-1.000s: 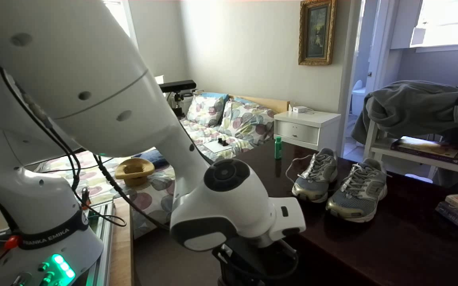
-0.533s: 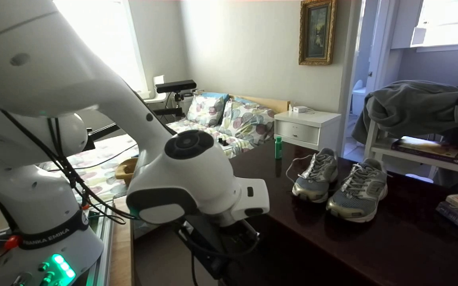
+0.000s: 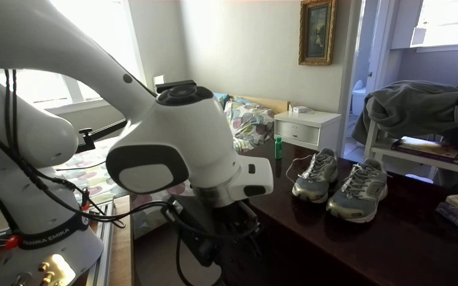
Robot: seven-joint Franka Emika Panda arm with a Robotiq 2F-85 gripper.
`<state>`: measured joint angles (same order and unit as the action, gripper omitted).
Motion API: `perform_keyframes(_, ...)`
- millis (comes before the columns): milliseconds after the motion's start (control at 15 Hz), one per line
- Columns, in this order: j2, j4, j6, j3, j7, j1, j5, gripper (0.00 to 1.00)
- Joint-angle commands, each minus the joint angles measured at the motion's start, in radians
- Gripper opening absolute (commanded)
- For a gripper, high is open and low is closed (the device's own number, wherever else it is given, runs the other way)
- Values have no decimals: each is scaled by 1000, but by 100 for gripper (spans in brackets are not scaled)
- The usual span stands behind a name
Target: Close the open topmost drawer.
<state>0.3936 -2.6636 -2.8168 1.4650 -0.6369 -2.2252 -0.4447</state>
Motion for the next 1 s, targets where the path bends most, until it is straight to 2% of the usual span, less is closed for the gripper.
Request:
perform_keyframes(0, -6, 5, 6, 46, 3, -45, 0, 100)
perform_keyframes(67, -8, 12, 16, 83, 5, -81, 0, 100)
perform_keyframes(200, -8, 16, 25, 107, 5, -106, 0, 100)
perform_keyframes(933, -8, 15, 26, 107, 5, -107, 0, 100)
